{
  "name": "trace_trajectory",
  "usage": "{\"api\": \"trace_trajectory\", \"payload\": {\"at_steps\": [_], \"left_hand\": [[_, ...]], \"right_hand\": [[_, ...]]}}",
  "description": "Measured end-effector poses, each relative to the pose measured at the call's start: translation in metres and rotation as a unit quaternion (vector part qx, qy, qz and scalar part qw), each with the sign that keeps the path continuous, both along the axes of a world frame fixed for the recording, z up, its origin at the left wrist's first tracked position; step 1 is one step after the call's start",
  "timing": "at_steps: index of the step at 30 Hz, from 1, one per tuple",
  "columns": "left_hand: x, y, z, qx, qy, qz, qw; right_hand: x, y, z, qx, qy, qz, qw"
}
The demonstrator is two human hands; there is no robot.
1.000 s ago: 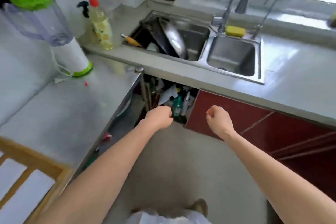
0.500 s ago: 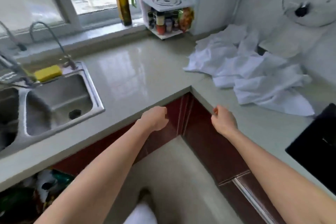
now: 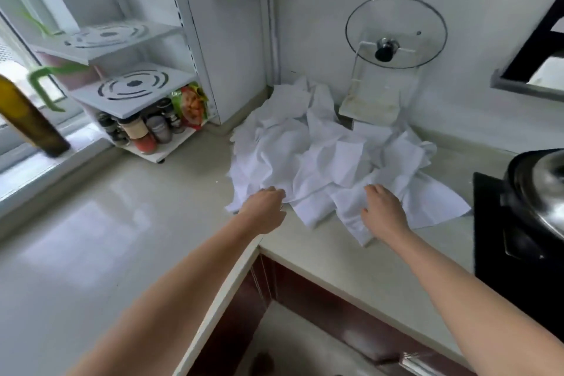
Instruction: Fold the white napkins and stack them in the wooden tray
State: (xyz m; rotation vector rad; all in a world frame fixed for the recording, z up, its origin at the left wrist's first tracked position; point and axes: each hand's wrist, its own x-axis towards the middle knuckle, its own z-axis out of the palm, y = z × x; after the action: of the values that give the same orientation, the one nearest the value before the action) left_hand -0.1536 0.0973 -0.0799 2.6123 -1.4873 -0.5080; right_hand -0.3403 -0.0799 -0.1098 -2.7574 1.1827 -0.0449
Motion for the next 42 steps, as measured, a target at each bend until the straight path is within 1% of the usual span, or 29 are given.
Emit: {"api": "trace_trajectory", "payload": {"at_steps": [2, 6, 8, 13, 16, 17, 19, 20, 21, 23, 25, 27, 29, 32, 34, 36, 38, 40, 42], "left_hand": [[0.014, -0.021, 0.001, 0.004, 0.005, -0.019, 1.000], [0.028, -0.056, -0.006, 0.019, 0.005, -0.060, 0.998], [0.036, -0.070, -0.011, 0.008, 0.005, -0.053, 0.999], [0.051, -0.090, -0.020, 0.007, 0.025, -0.035, 0.999], [0.062, -0.101, -0.017, -0.005, 0.019, -0.042, 0.999], [0.066, -0.104, -0.016, -0.008, 0.021, -0.047, 0.999], [0.073, -0.112, -0.010, -0.022, 0.055, -0.050, 0.997], [0.077, -0.116, -0.005, -0.039, 0.086, -0.044, 0.995], [0.082, -0.120, 0.002, -0.065, 0.119, -0.033, 0.990], [0.093, -0.129, 0.019, -0.128, 0.185, -0.007, 0.974], [0.103, -0.138, 0.043, -0.189, 0.277, 0.011, 0.942], [0.107, -0.147, 0.072, -0.233, 0.367, 0.013, 0.900], [0.106, -0.156, 0.097, -0.258, 0.408, -0.013, 0.876], [0.096, -0.168, 0.124, -0.253, 0.435, -0.080, 0.860], [0.090, -0.171, 0.135, -0.258, 0.444, -0.098, 0.852], [0.086, -0.170, 0.145, -0.298, 0.443, -0.115, 0.838], [0.084, -0.167, 0.158, -0.340, 0.450, -0.125, 0.816], [0.083, -0.164, 0.172, -0.346, 0.464, -0.131, 0.805], [0.082, -0.159, 0.181, -0.324, 0.471, -0.123, 0.812]], "right_hand": [[0.018, -0.010, -0.003, -0.020, 0.010, 0.020, 1.000], [0.051, -0.027, -0.017, -0.048, 0.059, 0.055, 0.996], [0.068, -0.038, -0.023, -0.069, 0.089, 0.077, 0.991], [0.097, -0.074, -0.044, -0.128, 0.175, 0.154, 0.964], [0.111, -0.099, -0.049, -0.166, 0.112, 0.190, 0.961], [0.115, -0.106, -0.046, -0.135, 0.091, 0.200, 0.966], [0.125, -0.119, -0.033, -0.021, 0.039, 0.188, 0.981], [0.129, -0.124, -0.024, 0.053, -0.001, 0.165, 0.985], [0.133, -0.129, -0.013, 0.121, -0.057, 0.149, 0.980], [0.140, -0.135, 0.018, 0.227, -0.180, 0.131, 0.948], [0.146, -0.138, 0.059, 0.281, -0.278, 0.109, 0.912], [0.151, -0.136, 0.107, 0.321, -0.341, 0.094, 0.878], [0.153, -0.131, 0.147, 0.361, -0.368, 0.082, 0.853], [0.146, -0.124, 0.191, 0.386, -0.403, 0.088, 0.825], [0.138, -0.118, 0.215, 0.381, -0.416, 0.110, 0.819], [0.129, -0.109, 0.234, 0.376, -0.417, 0.130, 0.817], [0.125, -0.101, 0.249, 0.376, -0.425, 0.143, 0.811], [0.127, -0.095, 0.259, 0.355, -0.444, 0.149, 0.810], [0.133, -0.092, 0.265, 0.304, -0.475, 0.135, 0.814]]}}
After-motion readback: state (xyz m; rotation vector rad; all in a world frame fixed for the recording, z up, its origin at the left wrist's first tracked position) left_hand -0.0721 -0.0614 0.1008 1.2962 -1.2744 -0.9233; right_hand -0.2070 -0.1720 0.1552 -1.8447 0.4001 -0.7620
